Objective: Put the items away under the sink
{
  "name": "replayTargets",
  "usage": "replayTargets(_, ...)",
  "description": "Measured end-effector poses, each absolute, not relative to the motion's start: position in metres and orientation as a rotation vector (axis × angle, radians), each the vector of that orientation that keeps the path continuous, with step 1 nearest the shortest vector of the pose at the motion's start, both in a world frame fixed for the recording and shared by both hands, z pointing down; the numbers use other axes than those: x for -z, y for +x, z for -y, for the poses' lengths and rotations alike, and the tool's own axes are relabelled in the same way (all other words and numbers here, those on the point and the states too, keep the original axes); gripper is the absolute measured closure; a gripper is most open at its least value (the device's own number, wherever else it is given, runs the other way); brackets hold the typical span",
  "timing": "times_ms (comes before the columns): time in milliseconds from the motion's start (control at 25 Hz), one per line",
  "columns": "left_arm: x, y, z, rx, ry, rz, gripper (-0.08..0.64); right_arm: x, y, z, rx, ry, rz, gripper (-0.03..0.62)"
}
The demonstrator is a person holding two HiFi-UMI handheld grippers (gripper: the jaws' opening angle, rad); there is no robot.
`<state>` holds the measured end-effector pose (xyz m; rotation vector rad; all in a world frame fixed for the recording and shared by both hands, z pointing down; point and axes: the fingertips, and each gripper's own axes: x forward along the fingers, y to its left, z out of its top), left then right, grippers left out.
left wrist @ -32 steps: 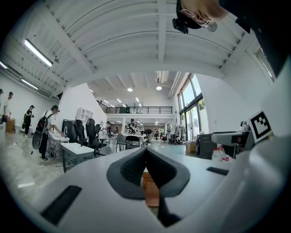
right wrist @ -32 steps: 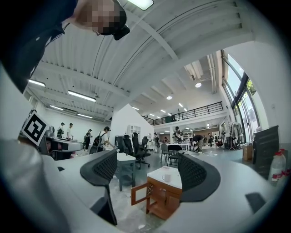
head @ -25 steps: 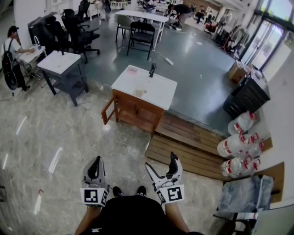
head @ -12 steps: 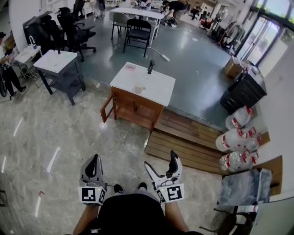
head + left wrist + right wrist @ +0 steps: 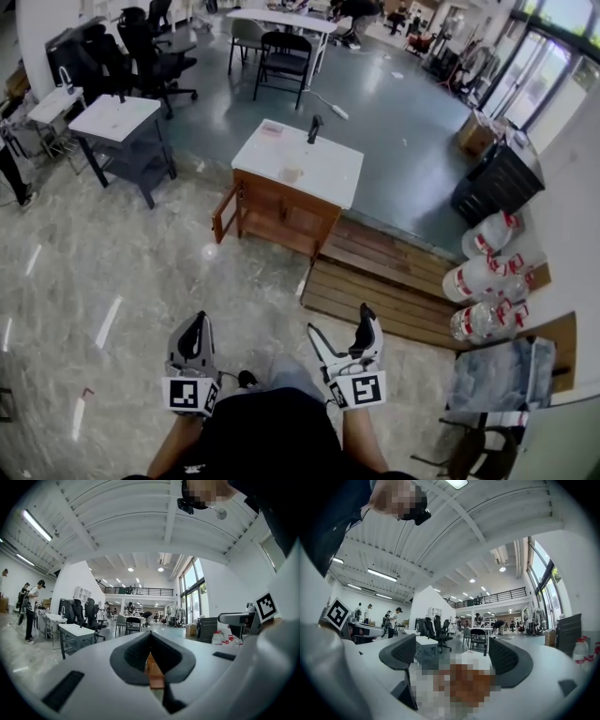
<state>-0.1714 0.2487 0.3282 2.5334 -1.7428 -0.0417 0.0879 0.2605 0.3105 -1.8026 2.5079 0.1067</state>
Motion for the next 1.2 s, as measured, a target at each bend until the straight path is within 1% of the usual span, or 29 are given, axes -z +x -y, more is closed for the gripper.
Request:
replayTargets(320, -0.336, -0.185, -0.233, 0.030, 2.511, 1.744, 0.554, -0.307, 0.071, -0.243, -0.112, -1.775, -2.532, 0.120)
replayTargets(600, -0.345, -0.189, -0.194, 0.027, 2.490, 1.752, 0.554, -0.318, 0.071, -0.199, -0.083, -1.773, -2.530, 0.120)
replayTargets(840, -0.347, -0.186, -0.135, 0.003, 2.494, 1.753, 0.555, -0.326, 0.079, -0.138, -0.049, -1.781, -2.507, 0.120)
replayTargets(1200, -0.332, -0.168, -0.013, 0.005, 2.512, 1.750, 0.554, -0.325, 0.105, -0.027, -0.056, -1.808, -2.471, 0.120)
